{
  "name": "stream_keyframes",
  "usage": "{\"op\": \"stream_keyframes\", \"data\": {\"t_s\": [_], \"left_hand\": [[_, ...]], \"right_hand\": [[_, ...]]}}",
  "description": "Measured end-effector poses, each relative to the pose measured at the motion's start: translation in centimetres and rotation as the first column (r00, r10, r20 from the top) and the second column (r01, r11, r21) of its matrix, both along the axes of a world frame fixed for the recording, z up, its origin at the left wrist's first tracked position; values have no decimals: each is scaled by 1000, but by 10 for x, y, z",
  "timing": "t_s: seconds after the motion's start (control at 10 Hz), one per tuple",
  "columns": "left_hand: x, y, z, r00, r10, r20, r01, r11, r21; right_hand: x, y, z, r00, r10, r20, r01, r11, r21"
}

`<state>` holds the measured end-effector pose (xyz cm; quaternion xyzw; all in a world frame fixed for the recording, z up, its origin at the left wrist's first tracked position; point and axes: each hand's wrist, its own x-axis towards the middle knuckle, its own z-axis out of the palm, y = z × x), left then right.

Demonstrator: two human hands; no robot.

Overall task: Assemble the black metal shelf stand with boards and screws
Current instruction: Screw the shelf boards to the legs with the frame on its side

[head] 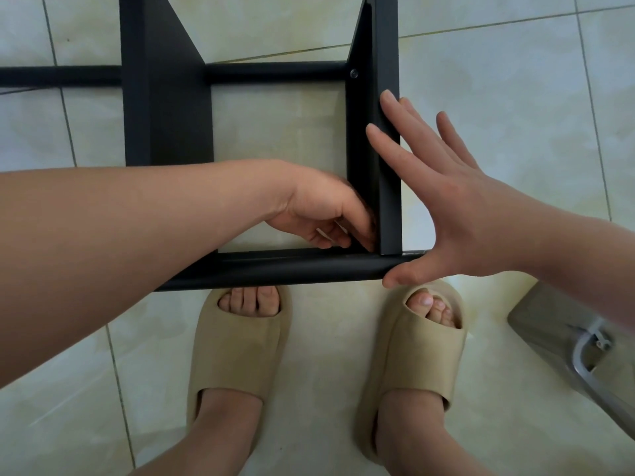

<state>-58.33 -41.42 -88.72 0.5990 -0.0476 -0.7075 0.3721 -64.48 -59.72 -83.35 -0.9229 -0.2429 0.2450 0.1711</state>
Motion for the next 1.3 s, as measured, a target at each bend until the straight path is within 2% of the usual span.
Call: {"op": "stream_keyframes", "data": {"t_s": [0.4,0.7,0.8,0.9,1.3], "left_hand": [[1,-4,-1,1000,16,-7,-16,999,-49],[0,0,-2,994,53,-90,-58,997,-57],[1,-1,2,996,-34,-88,32,999,-22],[1,-3,3,999,-36,-13,36,999,-16],[1,-4,1,1000,21,-22,-22,998,-65]], "right_hand": [[0,0,-1,1000,0,2,0,1000,0],[-1,0,-1,1000,3,5,-3,1000,-2],[0,0,-1,1000,5,5,-5,1000,-3],[0,-1,-1,1000,4,6,-4,1000,-4],[0,0,-1,1000,2,4,-2,1000,-2]]}}
